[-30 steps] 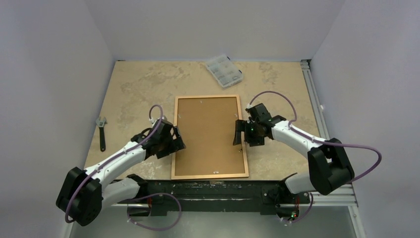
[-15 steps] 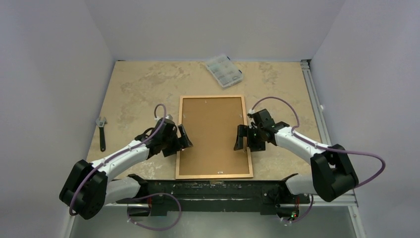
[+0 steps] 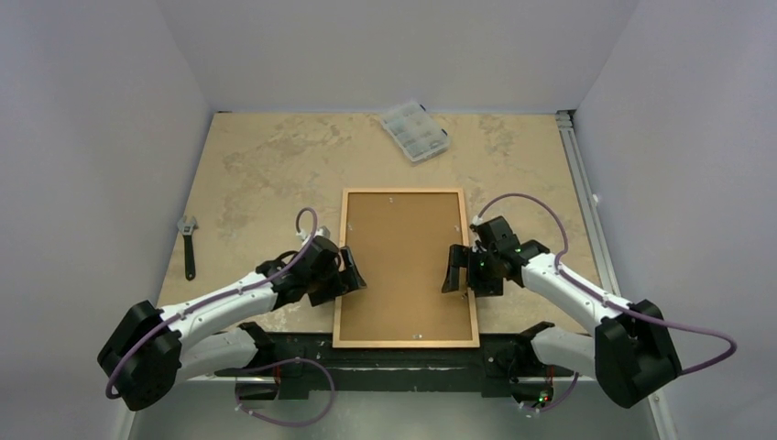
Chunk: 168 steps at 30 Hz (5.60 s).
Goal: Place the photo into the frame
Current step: Move the photo frame to the center of the board, then install the photo frame at the center of the board.
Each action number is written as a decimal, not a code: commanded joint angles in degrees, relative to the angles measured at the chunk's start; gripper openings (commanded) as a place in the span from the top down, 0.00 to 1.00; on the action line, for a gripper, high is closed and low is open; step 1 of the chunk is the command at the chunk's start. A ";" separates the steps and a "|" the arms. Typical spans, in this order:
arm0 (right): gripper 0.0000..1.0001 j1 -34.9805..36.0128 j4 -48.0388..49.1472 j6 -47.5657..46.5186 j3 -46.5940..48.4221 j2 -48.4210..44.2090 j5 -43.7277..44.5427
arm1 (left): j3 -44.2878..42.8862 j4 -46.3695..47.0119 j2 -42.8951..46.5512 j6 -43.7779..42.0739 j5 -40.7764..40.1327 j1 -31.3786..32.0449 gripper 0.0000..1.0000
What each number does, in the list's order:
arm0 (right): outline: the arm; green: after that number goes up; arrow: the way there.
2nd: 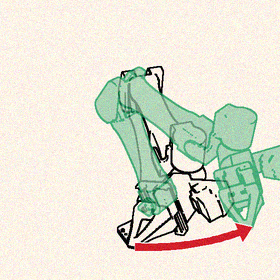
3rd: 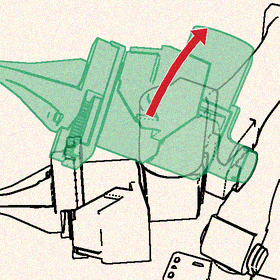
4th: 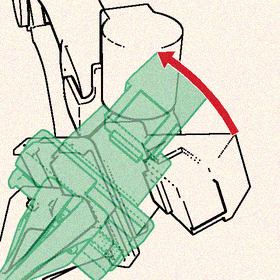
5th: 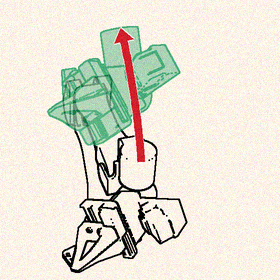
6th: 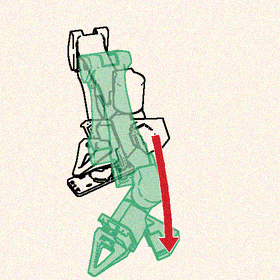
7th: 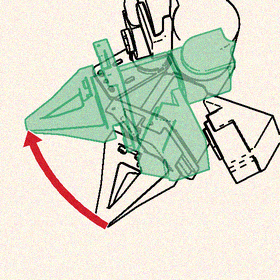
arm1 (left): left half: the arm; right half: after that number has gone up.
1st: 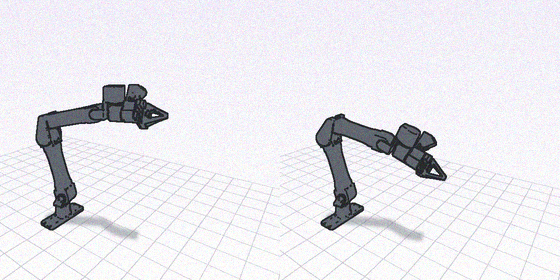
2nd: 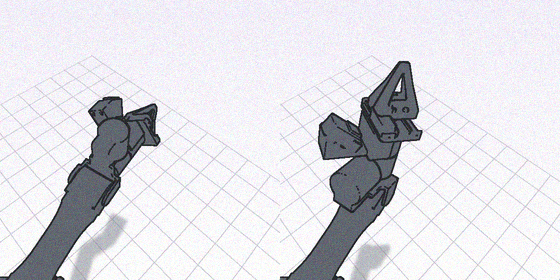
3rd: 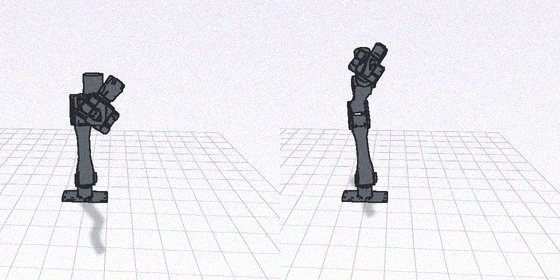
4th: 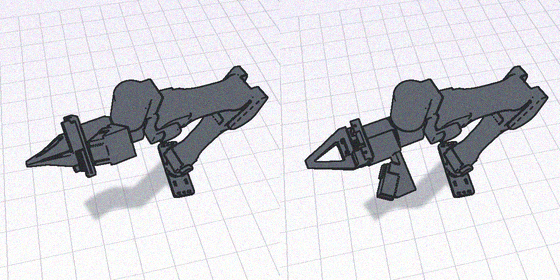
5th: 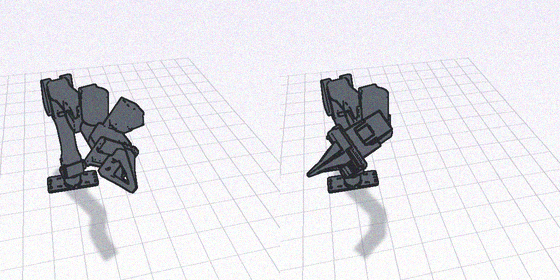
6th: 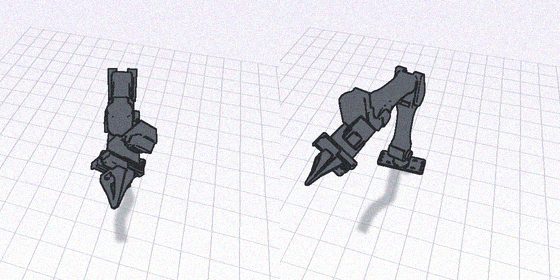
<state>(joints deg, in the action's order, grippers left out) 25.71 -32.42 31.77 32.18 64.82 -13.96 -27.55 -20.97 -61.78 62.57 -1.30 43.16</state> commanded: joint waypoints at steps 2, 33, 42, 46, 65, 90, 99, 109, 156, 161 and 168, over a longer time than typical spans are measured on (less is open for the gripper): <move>0.10 0.14 0.28 -0.93 7.67 4.99 5.73 | -3.29 -8.88 -0.20 2.35 -4.12 0.67 0.11; 0.50 -5.86 0.04 -9.49 36.17 37.09 19.29 | -26.22 -10.20 -22.37 -20.20 5.20 -17.05 0.16; 0.92 -6.33 1.30 -8.69 35.62 38.60 20.88 | -26.07 -9.97 -21.74 -20.59 5.77 -17.08 0.18; 1.00 -6.52 2.16 -8.43 35.50 38.69 20.38 | -25.99 -10.17 -21.58 -21.03 5.61 -17.15 0.19; 0.49 -6.47 1.95 -10.37 34.89 36.22 17.61 | -25.85 -10.43 -21.61 -21.78 6.83 -19.87 0.19; 0.99 -6.53 1.98 -9.75 36.19 39.07 21.50 | -25.39 -9.50 -22.57 -21.85 7.38 -20.04 0.22; 0.26 -6.49 2.11 -9.08 32.62 31.31 12.43 | -27.33 -10.52 -22.81 -22.13 6.79 -21.44 0.18; 0.18 -6.69 5.26 -7.62 26.31 29.40 6.30 | -35.17 -13.68 -30.32 -23.36 2.47 -21.46 0.23; 0.19 -6.69 6.37 -7.90 24.46 29.98 3.68 | -46.18 -15.01 -43.53 -21.81 -1.52 -17.36 0.81; 0.18 -6.64 5.74 -7.99 23.76 28.41 3.51 | -41.23 -14.34 -35.58 -19.90 3.40 -17.89 0.33; 0.18 -6.58 4.44 -7.55 20.08 25.65 3.80 | -27.13 -10.66 -25.90 -15.53 7.11 -17.64 0.24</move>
<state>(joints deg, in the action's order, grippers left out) 19.00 -26.70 23.55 55.00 93.43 -8.78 -61.76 -34.76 -92.51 43.59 1.87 25.26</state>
